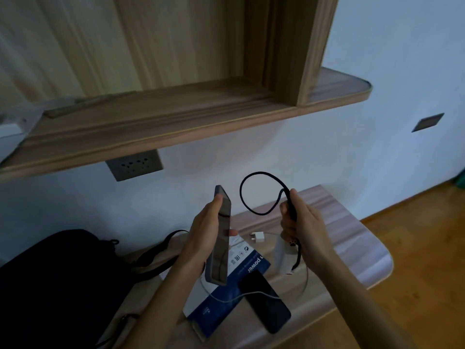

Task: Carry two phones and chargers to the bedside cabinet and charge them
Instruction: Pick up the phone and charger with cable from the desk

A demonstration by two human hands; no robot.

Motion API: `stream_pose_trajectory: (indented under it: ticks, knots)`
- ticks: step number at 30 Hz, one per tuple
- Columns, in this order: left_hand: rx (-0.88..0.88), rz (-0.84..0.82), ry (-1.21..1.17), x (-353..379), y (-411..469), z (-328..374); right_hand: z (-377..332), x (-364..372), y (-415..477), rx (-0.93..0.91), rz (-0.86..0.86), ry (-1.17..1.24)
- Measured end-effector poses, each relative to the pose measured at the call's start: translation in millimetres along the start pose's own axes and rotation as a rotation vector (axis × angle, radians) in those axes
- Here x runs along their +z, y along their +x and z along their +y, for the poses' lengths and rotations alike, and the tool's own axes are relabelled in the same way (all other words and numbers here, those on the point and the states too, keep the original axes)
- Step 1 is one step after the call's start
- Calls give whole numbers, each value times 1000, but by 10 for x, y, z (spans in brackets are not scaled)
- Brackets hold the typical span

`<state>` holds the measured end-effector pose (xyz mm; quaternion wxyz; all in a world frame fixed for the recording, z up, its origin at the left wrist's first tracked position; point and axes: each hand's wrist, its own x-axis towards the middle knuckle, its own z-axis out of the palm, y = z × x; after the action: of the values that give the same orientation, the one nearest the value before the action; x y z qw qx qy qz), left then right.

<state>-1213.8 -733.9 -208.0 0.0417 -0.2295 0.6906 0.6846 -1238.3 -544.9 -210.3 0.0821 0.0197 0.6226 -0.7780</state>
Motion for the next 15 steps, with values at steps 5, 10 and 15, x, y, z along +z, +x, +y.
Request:
stream_pose_trajectory:
  ticks: [5,10,15]
  knots:
    - [44,-9,1,517,-135,88,-170,-549,-156,-29,27,20]
    - [40,-32,-43,1149,-351,211,-465,-1247,-335,-46,79,61]
    - [85,-56,-91,1833,-570,350,-739,-1986,-539,-74,101,45]
